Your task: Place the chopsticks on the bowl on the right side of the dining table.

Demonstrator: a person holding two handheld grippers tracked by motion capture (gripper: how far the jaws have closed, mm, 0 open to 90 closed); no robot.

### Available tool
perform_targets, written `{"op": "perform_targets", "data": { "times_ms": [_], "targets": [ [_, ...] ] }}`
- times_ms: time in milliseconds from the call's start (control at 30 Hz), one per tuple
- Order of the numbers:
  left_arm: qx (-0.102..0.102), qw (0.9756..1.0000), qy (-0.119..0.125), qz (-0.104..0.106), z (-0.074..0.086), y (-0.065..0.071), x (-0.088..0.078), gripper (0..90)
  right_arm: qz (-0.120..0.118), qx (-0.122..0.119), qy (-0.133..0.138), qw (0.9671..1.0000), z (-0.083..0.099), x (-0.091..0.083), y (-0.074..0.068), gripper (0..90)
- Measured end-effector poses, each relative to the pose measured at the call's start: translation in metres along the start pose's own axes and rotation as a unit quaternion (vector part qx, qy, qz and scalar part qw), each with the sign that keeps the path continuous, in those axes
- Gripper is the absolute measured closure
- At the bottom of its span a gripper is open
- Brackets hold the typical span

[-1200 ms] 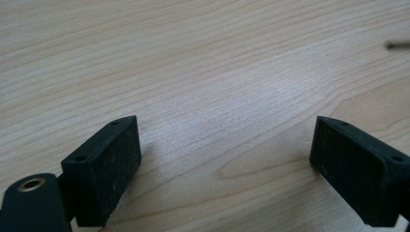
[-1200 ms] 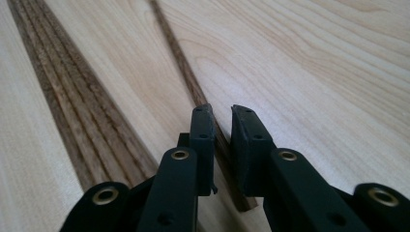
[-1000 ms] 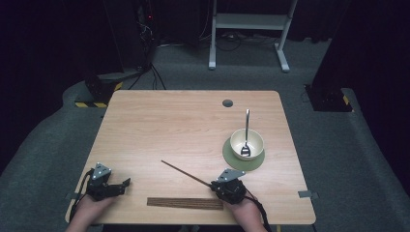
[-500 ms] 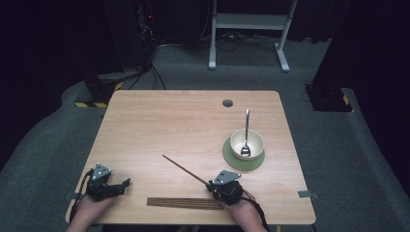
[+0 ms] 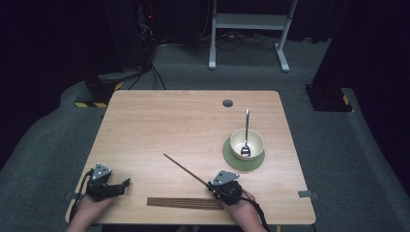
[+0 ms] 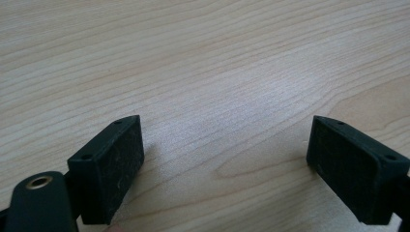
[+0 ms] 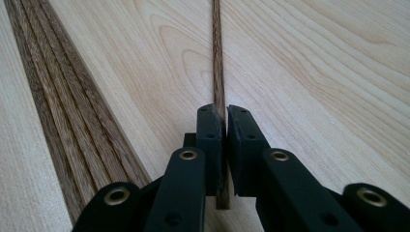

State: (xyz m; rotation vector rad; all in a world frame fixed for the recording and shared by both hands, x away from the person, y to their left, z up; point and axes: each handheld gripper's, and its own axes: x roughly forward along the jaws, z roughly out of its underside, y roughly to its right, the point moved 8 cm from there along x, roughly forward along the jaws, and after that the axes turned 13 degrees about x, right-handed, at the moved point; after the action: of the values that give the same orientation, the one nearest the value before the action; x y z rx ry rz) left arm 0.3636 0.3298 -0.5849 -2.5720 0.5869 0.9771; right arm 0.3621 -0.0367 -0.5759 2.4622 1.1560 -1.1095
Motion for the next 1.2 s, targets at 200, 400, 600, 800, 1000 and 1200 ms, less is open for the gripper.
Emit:
{"op": "perform_targets", "data": {
  "times_ms": [200, 400, 600, 800, 1000, 1200],
  "targets": [
    [0.002, 1.0, 0.0, 0.001, 0.0, 0.0, 0.0, 14.0, -0.006, 0.008, 0.01, 0.9999, -0.004, -0.007, 0.003, 84.2],
    [0.003, 1.0, 0.0, 0.002, 0.0, 0.0, 0.0, 14.1, -0.009, 0.019, 0.032, 0.9993, -0.01, -0.018, 0.005, 84.2],
    [0.003, 1.0, 0.0, 0.002, 0.0, 0.0, -0.001, 14.3, -0.008, 0.026, 0.05, 0.9984, -0.014, -0.027, 0.008, 84.3],
    [0.003, 1.0, 0.001, 0.002, 0.0, 0.001, -0.001, 14.5, -0.004, 0.032, 0.068, 0.9971, -0.019, -0.038, 0.013, 84.3],
    [0.003, 1.0, 0.001, 0.002, 0.0, 0.001, -0.001, 14.6, 0.012, 0.037, 0.091, 0.9951, -0.024, -0.053, 0.022, 84.3],
    [0.003, 1.0, 0.001, 0.002, 0.0, 0.001, -0.001, 14.7, 0.025, 0.045, 0.104, 0.9932, -0.024, -0.065, 0.032, 84.3]
  ]
}}
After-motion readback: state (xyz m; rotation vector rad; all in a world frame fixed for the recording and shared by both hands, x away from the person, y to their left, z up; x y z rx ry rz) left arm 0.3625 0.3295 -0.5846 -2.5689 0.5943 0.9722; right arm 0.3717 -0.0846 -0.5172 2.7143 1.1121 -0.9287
